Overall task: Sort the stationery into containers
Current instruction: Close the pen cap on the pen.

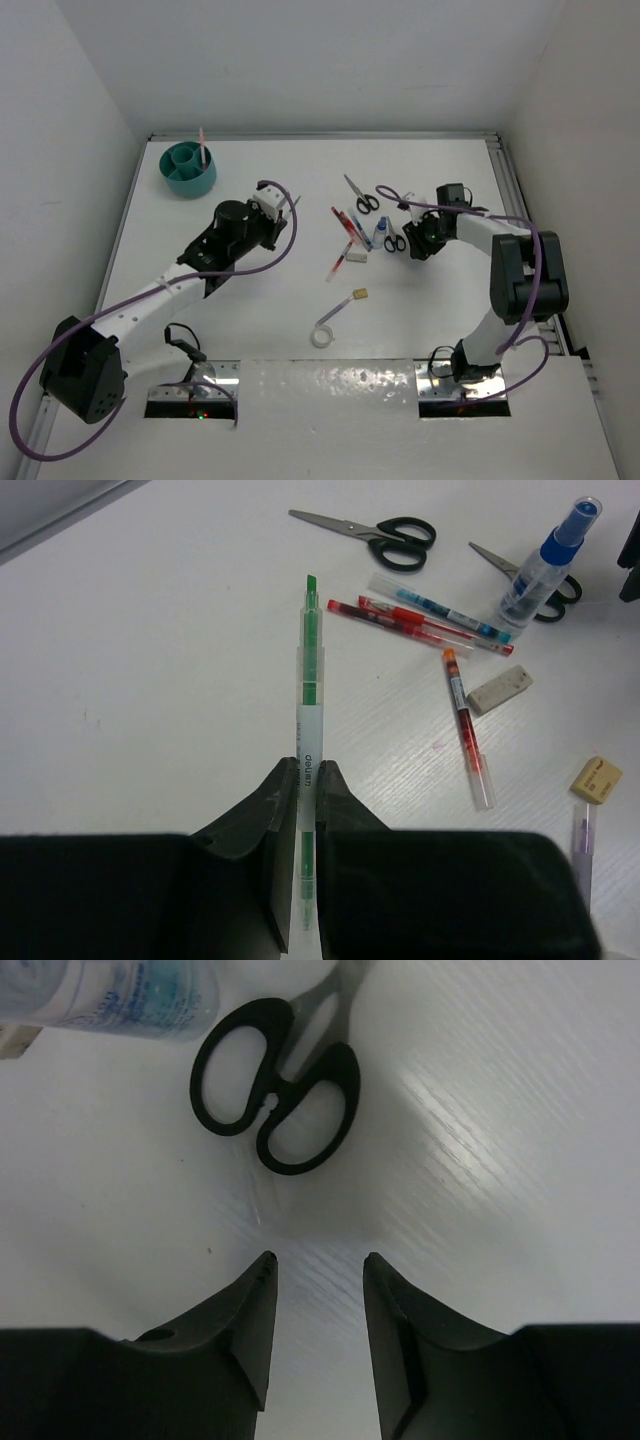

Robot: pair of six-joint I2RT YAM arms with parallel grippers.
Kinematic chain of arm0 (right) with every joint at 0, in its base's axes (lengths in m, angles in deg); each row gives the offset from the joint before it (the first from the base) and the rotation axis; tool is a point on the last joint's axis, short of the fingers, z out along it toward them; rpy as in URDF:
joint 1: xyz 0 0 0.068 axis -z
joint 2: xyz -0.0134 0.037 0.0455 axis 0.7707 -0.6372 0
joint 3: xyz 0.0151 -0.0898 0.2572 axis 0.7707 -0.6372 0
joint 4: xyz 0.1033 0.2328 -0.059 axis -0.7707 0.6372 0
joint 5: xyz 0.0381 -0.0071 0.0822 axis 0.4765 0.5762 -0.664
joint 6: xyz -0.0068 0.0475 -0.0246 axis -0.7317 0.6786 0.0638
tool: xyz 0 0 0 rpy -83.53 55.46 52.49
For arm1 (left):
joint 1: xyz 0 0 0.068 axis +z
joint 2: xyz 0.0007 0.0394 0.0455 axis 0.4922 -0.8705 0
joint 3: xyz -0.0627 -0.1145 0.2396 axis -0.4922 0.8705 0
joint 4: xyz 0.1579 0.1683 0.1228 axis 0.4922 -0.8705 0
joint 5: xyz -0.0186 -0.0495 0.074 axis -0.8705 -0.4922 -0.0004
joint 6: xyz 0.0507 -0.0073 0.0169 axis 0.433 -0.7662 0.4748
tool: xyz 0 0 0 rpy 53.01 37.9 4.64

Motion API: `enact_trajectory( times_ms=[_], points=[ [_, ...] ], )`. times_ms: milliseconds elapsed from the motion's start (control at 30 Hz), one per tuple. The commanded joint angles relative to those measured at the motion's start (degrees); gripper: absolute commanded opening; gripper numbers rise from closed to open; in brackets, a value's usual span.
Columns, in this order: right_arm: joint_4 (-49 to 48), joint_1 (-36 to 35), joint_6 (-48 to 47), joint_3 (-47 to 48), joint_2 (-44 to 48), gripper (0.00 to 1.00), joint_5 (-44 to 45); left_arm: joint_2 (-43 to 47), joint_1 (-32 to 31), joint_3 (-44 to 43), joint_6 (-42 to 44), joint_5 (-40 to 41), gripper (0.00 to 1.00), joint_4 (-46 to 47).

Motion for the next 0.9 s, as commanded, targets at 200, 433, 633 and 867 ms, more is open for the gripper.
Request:
enact_trajectory(
  times_ms=[200,433,633,867],
  points=[
    [0.5,-0.9,-6.6,4.1,-2.7,0.39,-6.6,1.5,1.0,-0.1,-0.6,0.0,0.00,3.7],
    [0.4,-3.8,-6.8,4.0,-4.4,0.37,-2.6,1.1,1.0,-0.4,-0.6,0.3,0.00,3.9],
    [0.2,-4.7,-6.8,4.0,-4.8,0.37,-1.4,1.4,1.2,0.2,-0.5,1.0,0.00,4.6],
    [0.7,-5.1,-7.0,4.9,-5.5,0.37,-0.8,1.7,1.5,0.7,-0.6,1.0,0.00,4.8]
  ],
)
